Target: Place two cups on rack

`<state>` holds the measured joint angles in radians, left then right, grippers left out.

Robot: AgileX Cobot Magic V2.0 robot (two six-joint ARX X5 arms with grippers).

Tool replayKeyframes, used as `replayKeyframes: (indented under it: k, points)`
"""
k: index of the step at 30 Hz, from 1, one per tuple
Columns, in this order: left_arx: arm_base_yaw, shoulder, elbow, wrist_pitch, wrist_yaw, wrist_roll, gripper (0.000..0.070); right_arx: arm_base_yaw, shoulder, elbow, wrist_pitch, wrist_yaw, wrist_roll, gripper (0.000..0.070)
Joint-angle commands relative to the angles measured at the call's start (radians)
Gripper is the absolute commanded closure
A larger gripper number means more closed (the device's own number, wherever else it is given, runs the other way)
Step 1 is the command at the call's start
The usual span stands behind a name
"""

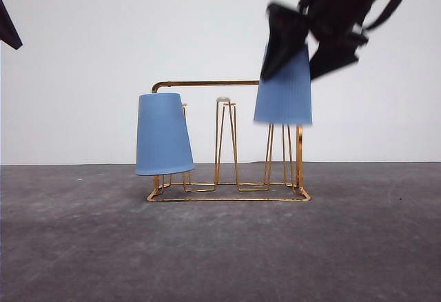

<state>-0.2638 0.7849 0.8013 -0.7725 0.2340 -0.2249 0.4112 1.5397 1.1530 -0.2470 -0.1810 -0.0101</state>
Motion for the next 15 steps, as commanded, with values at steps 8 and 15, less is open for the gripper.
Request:
replayKeyframes:
  k: [8,15]
  points:
    - [-0.001,0.005,0.008,0.011,-0.002,-0.005,0.0311,0.005,0.122,0.014,0.014,0.003,0.011,0.0194]
    - [-0.001,0.005,0.008,0.01,-0.002,-0.005,0.0311,0.003,0.09,0.055,-0.088,-0.001,0.012,0.0149]
